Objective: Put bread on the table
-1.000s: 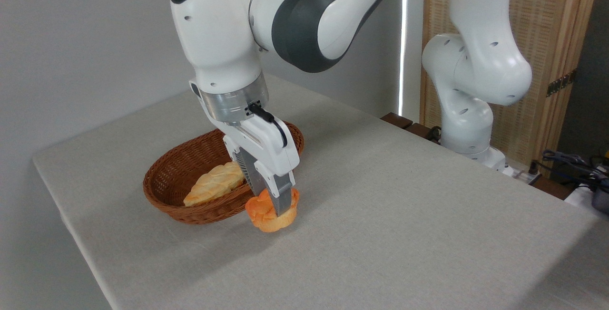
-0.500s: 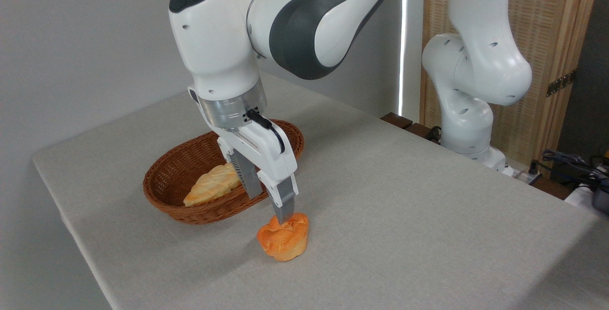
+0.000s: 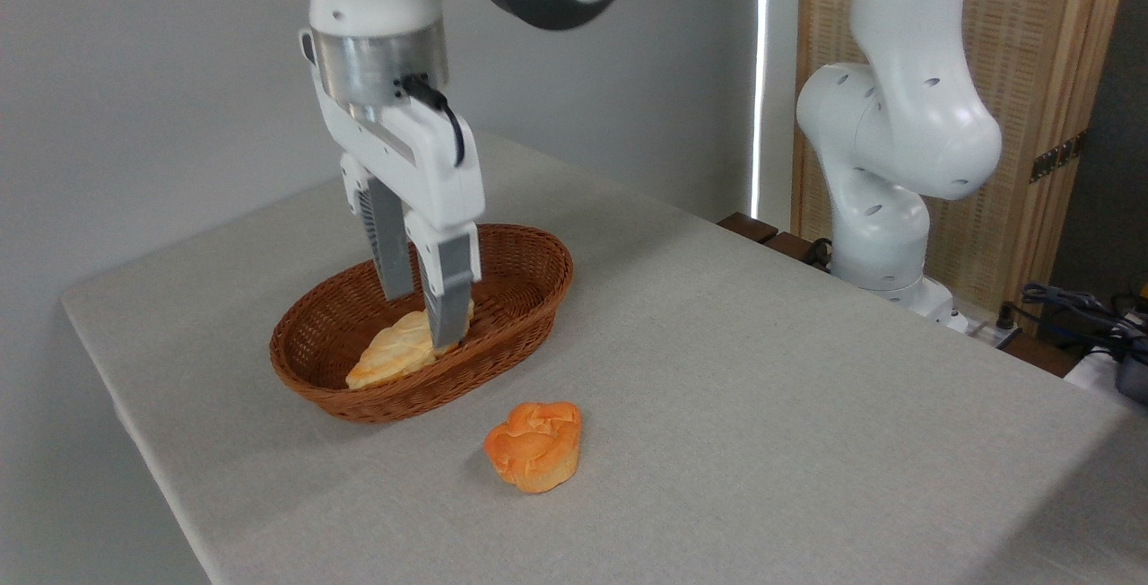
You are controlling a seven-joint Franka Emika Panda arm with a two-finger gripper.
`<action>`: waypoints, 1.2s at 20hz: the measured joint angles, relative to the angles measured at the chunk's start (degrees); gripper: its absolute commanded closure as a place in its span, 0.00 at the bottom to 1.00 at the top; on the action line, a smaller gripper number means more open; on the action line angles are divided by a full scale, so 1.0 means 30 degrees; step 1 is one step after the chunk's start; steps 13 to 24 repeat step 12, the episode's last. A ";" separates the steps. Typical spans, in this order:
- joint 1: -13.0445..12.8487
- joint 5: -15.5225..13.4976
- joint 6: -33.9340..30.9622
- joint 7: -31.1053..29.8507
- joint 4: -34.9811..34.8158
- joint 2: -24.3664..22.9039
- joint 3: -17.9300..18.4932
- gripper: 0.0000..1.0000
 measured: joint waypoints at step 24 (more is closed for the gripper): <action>0.0288 0.0495 0.0000 -0.0156 0.0272 0.0036 0.0976 0.00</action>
